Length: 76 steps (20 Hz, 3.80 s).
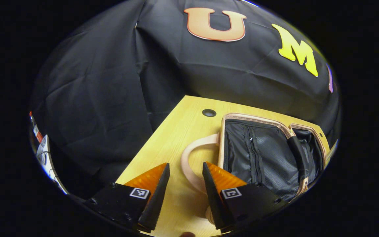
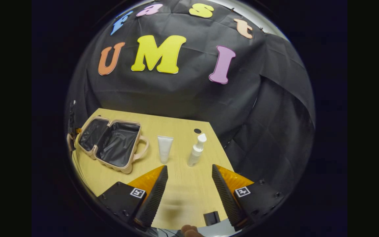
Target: First open the suitcase, pack the skin care products into it, and then close the suitcase.
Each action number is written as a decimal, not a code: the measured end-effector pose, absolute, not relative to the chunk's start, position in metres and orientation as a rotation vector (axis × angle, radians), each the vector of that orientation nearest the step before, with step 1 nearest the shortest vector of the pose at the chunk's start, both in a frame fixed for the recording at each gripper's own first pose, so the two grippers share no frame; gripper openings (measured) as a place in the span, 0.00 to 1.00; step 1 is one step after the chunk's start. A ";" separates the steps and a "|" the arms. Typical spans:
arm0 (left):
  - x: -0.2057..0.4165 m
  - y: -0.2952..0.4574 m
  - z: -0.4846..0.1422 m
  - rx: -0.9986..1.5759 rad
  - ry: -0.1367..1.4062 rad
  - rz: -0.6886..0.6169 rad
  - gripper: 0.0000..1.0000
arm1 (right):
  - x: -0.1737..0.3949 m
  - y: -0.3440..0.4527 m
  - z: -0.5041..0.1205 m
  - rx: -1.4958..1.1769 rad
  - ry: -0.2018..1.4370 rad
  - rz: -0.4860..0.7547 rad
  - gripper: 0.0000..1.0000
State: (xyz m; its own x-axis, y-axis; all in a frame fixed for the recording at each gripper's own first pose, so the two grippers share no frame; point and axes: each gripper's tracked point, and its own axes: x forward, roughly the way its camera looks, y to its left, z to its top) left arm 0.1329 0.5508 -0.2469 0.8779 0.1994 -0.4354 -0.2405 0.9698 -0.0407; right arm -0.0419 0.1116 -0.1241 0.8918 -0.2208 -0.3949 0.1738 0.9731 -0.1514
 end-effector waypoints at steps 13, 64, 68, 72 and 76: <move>0.086 0.332 -0.165 -0.025 0.430 0.049 0.92 | 0.001 0.057 -0.143 -0.074 0.377 -0.040 0.79; 0.013 -0.079 -0.244 0.113 0.705 -0.509 0.50 | 0.162 0.011 -0.260 0.009 0.563 0.125 0.78; -0.013 -0.035 -0.221 0.089 0.684 -0.433 0.50 | 0.178 0.022 -0.271 0.001 0.576 0.097 0.69; -0.026 0.019 -0.206 0.034 0.664 -0.328 0.49 | 0.172 0.027 -0.270 -0.038 0.577 0.077 0.51; -0.016 0.091 -0.199 0.150 0.642 -0.225 0.49 | 0.145 0.051 -0.269 -0.013 0.612 0.098 0.48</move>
